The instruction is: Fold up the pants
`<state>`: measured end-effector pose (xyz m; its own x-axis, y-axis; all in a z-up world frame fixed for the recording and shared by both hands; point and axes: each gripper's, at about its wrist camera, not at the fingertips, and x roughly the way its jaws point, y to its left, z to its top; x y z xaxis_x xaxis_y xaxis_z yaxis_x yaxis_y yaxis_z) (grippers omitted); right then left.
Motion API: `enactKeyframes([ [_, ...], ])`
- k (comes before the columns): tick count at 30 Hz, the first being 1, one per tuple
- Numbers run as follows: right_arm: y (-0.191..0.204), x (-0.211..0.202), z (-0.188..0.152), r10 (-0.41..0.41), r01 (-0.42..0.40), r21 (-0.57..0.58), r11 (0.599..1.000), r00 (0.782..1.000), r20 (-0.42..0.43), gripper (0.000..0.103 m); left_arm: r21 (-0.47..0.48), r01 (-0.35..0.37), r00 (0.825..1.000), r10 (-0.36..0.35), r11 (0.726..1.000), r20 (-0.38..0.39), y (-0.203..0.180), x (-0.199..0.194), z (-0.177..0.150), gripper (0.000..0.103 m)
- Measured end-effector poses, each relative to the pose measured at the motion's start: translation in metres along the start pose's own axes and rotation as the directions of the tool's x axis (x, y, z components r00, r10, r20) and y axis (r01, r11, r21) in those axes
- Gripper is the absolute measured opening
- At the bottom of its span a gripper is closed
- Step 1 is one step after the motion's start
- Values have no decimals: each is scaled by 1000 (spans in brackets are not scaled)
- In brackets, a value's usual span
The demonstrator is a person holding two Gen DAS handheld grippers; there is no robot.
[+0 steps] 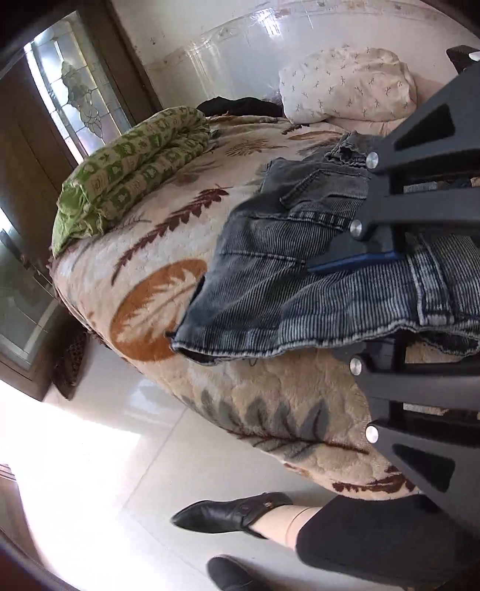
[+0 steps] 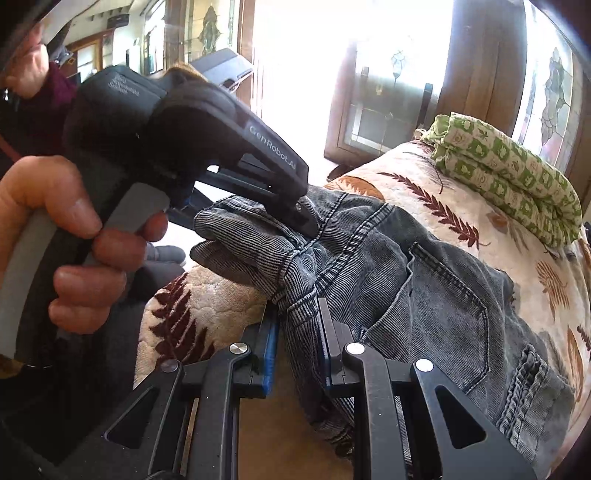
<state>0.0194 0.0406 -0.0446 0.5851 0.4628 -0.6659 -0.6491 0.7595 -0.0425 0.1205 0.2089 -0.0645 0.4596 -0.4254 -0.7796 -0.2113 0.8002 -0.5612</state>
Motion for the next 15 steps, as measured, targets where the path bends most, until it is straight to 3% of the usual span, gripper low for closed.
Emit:
enactKeyframes([
  [7, -23, -30, -2, 8, -14, 115, 993, 999, 51, 16, 155, 17, 998, -27, 988, 61, -59, -27, -1, 19],
  [15, -64, -67, -15, -2, -24, 261, 965, 995, 98, 15, 306, 52, 995, -74, 951, 62, -132, -36, -18, 19],
])
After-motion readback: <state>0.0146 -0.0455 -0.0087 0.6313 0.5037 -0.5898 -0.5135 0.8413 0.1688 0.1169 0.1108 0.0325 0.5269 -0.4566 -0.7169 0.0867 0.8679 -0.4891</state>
